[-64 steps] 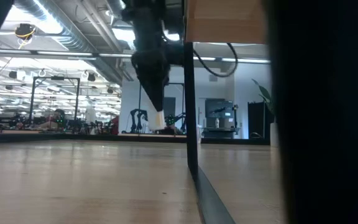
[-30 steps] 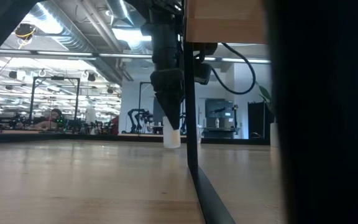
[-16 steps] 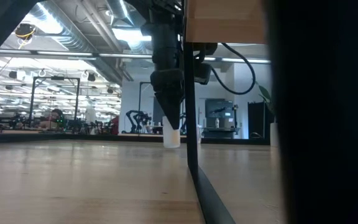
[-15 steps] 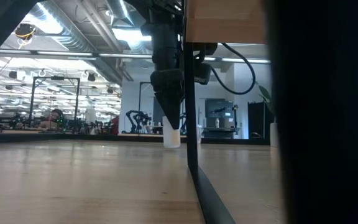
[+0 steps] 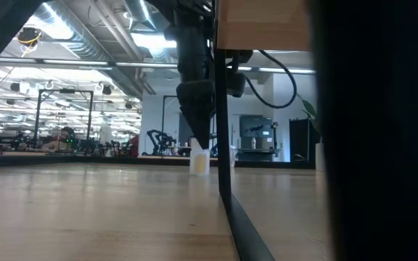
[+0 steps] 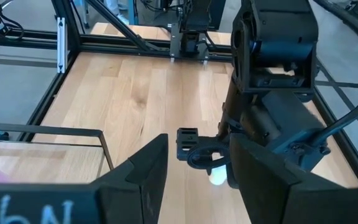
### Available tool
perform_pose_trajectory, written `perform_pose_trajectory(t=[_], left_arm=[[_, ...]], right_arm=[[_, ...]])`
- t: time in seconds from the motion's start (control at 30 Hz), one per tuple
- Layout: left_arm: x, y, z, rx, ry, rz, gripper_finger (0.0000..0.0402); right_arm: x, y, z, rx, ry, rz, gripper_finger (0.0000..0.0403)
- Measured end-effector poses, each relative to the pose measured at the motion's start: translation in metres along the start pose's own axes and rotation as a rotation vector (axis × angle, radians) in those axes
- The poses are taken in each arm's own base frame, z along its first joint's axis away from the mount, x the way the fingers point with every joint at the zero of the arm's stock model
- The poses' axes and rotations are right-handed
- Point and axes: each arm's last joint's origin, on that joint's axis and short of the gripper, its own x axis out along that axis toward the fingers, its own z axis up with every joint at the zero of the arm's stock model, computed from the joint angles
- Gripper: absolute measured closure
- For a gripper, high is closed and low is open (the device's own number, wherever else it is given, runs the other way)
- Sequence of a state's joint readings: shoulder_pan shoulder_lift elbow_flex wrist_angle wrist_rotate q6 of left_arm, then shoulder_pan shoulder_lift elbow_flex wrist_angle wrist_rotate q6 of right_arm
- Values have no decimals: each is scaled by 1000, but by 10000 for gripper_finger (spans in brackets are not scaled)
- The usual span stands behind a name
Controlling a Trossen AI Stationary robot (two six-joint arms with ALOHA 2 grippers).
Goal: Pick and place medicine bottles onto shelf by color
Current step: Put the transparent pill bottle on the shelf aligned with the other transparent pill bottle
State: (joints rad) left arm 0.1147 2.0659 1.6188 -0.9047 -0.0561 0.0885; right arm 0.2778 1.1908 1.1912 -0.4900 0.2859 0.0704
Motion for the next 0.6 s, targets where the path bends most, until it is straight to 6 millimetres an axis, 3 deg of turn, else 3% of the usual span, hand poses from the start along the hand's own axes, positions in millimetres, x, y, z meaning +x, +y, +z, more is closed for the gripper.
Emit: perform_pose_trajectory(t=[0.2, 0.6], left_arm=[[-23, 4, -2, -34, -41, 44, 126], [-99, -2, -19, -127, -183, 39, 123]], right_arm=[[0, 0, 0, 0, 0, 0, 228], [0, 0, 0, 0, 0, 0, 228]])
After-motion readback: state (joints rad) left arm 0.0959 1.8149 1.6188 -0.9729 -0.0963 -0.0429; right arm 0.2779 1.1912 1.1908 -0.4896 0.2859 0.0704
